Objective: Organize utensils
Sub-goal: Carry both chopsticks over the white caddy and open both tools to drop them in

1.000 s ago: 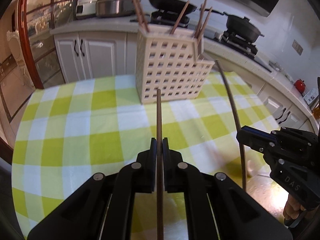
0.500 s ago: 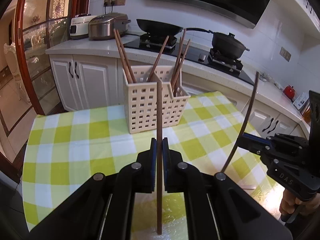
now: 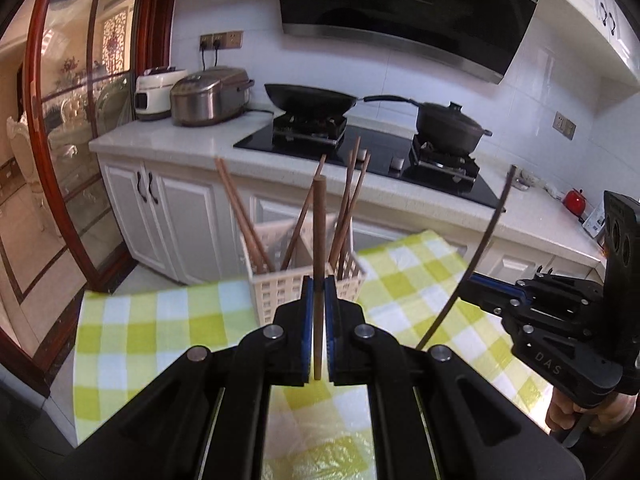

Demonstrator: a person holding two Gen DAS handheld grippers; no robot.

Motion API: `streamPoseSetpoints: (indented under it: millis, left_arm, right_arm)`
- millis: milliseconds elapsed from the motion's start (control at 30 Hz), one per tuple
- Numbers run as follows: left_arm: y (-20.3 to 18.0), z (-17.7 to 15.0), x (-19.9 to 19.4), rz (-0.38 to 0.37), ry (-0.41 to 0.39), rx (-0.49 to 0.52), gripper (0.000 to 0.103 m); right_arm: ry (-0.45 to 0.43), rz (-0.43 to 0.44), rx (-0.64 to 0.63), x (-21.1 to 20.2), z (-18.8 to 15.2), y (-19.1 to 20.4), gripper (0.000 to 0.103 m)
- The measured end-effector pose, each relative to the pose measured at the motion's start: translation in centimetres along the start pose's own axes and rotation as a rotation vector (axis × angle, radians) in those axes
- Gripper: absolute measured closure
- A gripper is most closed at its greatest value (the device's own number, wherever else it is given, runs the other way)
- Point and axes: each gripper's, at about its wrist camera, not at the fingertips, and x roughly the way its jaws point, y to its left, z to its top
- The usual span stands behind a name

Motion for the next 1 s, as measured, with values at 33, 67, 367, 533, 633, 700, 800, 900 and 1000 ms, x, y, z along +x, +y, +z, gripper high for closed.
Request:
streamPoseSetpoints:
  millis: [33, 67, 367, 533, 633, 700, 800, 900, 1000]
  left_arm:
    - [-0.2, 0.6, -0.1, 0.0, -0.003, 0.007, 0.097]
    - [-0.4, 1.4, -0.2, 0.0, -0.008, 0.015, 0.097]
    - [-1.4, 7.3, -1.9, 0.022, -0.048, 0.07, 0.097]
    - [-0.8, 10.4, -2.5, 0.044, -0.073, 0.063, 0.098]
    - [-0.1, 11.6, -2.2, 0.062, -0.083, 0.055, 0.097]
    - [0.4, 12.2, -1.5, 0.075, -0.082, 0.046, 0.097]
    - [1.3, 12.5, 0.1, 0.094, -0.071, 0.027, 0.097]
    - [2.1, 12.3, 1.4, 0.096, -0.059, 0.009, 0.097]
    - [2.7, 12.0, 2.7, 0.103, -0.05, 0.002, 0.097]
  right_arm:
    - [-0.008, -0.002, -0.003, 0.0, 0.8, -0.1, 0.096]
    - [-0.013, -0.005, -0.004, 0.0, 1.3, -0.1, 0.096]
    - [-0.065, -0.017, 0.013, 0.8, 7.0, -1.5, 0.096]
    - [-0.087, -0.021, 0.016, 1.6, 9.3, -1.7, 0.096]
    - [-0.089, -0.017, 0.018, 2.5, 10.1, -1.7, 0.096]
    - [-0.084, -0.013, 0.02, 3.2, 10.1, -1.7, 0.096]
    - [-0.072, -0.012, 0.024, 4.5, 10.0, -1.7, 0.096]
    - [-0.057, -0.012, 0.03, 5.6, 9.7, -2.0, 0.096]
    - [-0.047, -0.007, 0.041, 6.6, 9.7, -2.2, 0.096]
